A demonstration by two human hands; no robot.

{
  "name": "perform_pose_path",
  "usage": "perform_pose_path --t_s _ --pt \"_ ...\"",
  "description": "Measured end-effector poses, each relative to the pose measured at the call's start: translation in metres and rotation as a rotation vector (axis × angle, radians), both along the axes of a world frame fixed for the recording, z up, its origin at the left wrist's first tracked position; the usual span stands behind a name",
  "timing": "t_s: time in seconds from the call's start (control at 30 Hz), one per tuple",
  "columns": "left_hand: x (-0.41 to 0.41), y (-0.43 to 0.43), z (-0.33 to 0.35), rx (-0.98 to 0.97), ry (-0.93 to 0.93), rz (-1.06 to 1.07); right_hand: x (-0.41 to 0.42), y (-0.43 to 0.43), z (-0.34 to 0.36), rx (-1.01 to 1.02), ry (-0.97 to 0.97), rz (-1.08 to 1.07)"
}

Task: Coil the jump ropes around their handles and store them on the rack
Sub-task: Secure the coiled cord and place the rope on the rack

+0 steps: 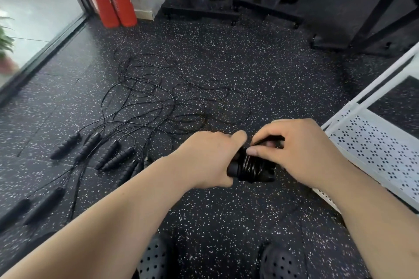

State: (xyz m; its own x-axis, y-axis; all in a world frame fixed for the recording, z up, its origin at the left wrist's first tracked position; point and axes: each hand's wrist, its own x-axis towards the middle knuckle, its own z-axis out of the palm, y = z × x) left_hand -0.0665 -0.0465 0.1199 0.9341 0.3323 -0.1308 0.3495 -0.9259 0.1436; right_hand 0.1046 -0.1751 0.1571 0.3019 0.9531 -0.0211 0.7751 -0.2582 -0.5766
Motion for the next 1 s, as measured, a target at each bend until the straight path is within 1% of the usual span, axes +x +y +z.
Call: perform_pose_path --t_s 0.13,0.27,0.33,0.4,0.5,0.57,0.6,0.63,0.67,0.73,0.77,0.83,0.93,1.0 --pt "0.001 -0.003 0.005 -0.010 -0.067 -0.049 0.012 -0.001 0.002 -0.051 0.223 -0.028" --pt "0.000 -0.009 0.010 -0.017 -0.134 -0.114 0.021 -0.004 0.003 -0.046 0.441 -0.030" --pt "0.001 -0.012 0.013 -0.052 -0.176 -0.121 0.025 -0.005 0.000 -0.044 0.548 -0.055" --pt "0.001 -0.014 0.014 -0.125 -0.233 -0.097 0.027 -0.007 -0.003 -0.049 0.664 -0.085" --pt "0.001 -0.019 0.016 -0.277 -0.312 -0.037 0.025 -0.007 -0.004 -0.124 0.940 -0.112" --pt "0.002 -0.019 0.017 -0.364 -0.357 0.044 0.014 -0.004 -0.009 -0.084 1.098 -0.195" --pt "0.002 -0.018 0.018 -0.394 -0.381 0.095 0.008 -0.001 -0.016 -0.040 1.132 -0.273" --pt "0.003 -0.016 0.017 -0.411 -0.399 0.148 0.002 0.001 -0.024 -0.003 1.117 -0.348" --pt "0.004 -0.013 0.015 -0.412 -0.412 0.198 -0.003 0.003 -0.032 0.010 1.049 -0.397" --pt "0.005 -0.009 0.011 -0.384 -0.423 0.294 -0.015 0.005 -0.046 -0.015 0.856 -0.417" --pt "0.006 -0.006 0.008 -0.360 -0.422 0.345 -0.018 0.006 -0.052 -0.035 0.720 -0.390" --pt "0.008 0.000 0.002 -0.285 -0.402 0.448 -0.029 0.005 -0.055 -0.096 0.436 -0.256" --pt "0.006 0.013 -0.004 -0.167 -0.338 0.526 -0.049 0.000 -0.050 -0.179 0.223 -0.082" --pt "0.004 0.018 -0.008 -0.122 -0.299 0.533 -0.058 -0.003 -0.044 -0.208 0.025 -0.010"
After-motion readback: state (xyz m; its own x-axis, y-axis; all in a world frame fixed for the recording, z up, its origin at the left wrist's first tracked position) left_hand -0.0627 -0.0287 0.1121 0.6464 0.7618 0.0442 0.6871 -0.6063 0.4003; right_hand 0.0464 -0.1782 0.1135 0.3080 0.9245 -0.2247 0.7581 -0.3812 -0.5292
